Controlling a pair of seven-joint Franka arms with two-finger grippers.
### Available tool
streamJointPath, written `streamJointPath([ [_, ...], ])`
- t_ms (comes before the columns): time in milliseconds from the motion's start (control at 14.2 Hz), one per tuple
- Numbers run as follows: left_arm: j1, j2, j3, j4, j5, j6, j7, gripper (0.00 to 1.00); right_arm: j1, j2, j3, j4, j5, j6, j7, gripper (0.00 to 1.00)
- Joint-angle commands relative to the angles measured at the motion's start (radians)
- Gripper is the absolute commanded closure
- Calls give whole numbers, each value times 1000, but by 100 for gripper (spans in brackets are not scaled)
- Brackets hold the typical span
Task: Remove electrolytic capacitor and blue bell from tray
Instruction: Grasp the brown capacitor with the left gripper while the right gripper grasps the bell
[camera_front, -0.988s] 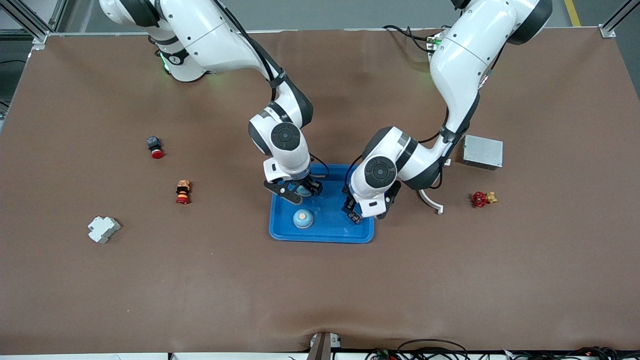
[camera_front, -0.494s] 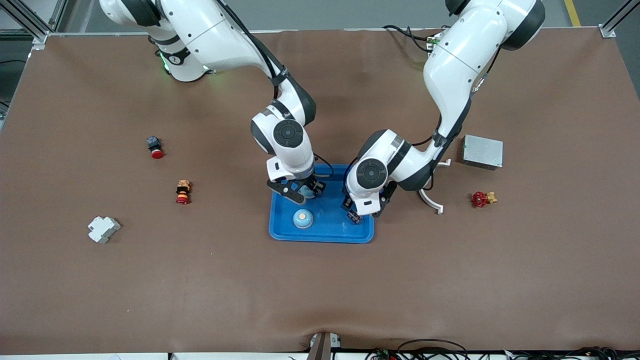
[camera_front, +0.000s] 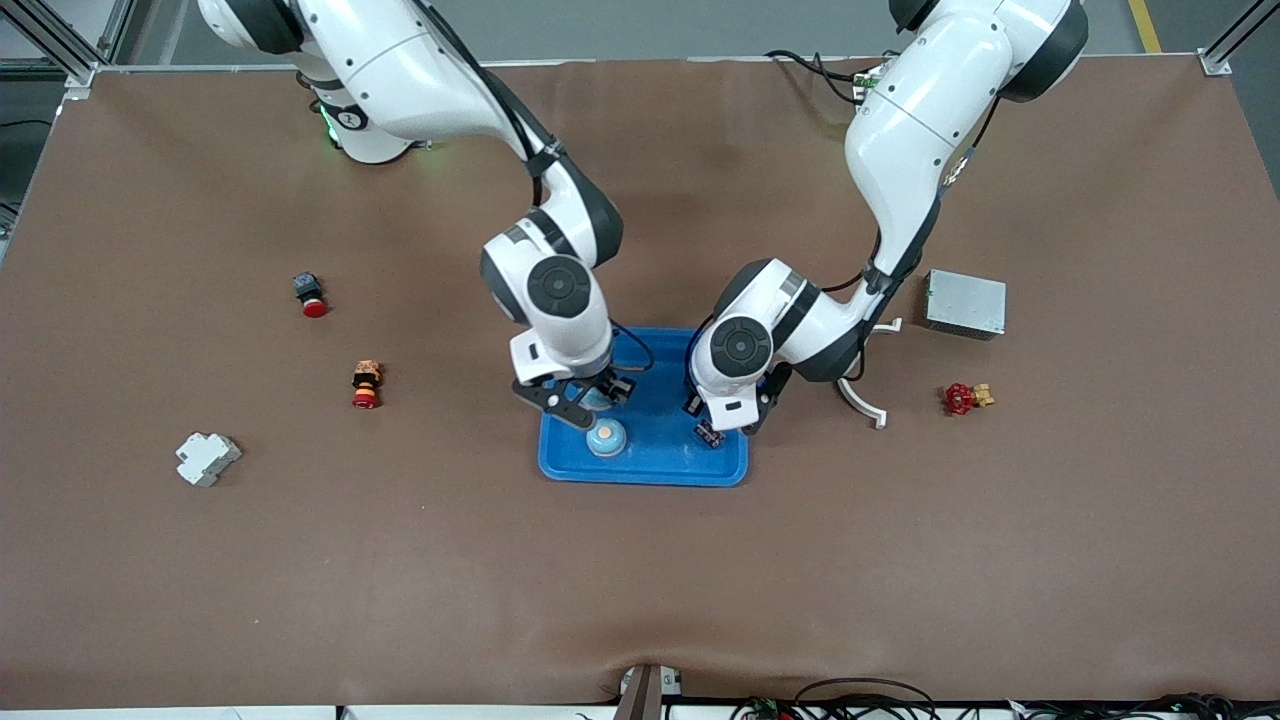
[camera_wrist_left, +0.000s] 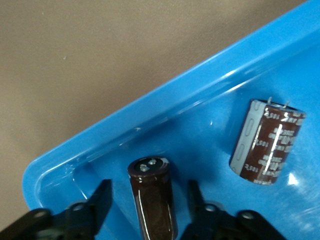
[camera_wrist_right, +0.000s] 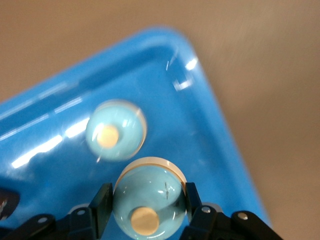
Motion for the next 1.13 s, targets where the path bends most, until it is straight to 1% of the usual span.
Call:
streamJointPath([
  [0, -13, -3, 9, 9, 27, -2, -20, 81, -107, -76, 14, -12, 15, -83, -183, 100],
  [71, -11, -3, 9, 9, 25, -2, -20, 88, -150, -96, 15, -14, 15, -109, -255, 100],
  [141, -11, -6, 9, 9, 25, -2, -20, 91, -187, -113, 15, -16, 21, -138, -325, 100],
  [282, -10, -11, 9, 13, 24, -2, -20, 100, -264, -148, 15, -41, 21, -146, -464, 100],
  [423, -10, -16, 9, 35, 21, -4, -23, 100, -337, -168, 15, -71, 21, -145, -602, 100],
  [635, 3, -54, 7, 41, 21, -21, -20, 100, -428, -174, 15, -94, 21, -143, -752, 100],
  [706, 7, -65, 7, 56, 24, -34, -19, 100, -457, -174, 15, -98, 27, -143, -800, 100],
  [847, 23, -78, 7, 107, 28, -111, -5, 100, -499, -182, 14, -103, 91, -143, -902, 100],
  [917, 35, -97, 7, 119, 27, -158, 10, 100, -515, -188, 14, -109, 101, -143, -939, 100],
  [1058, 56, -155, 6, 113, 16, -214, 103, 100, -545, -199, 12, -124, 101, -134, -1007, 100],
])
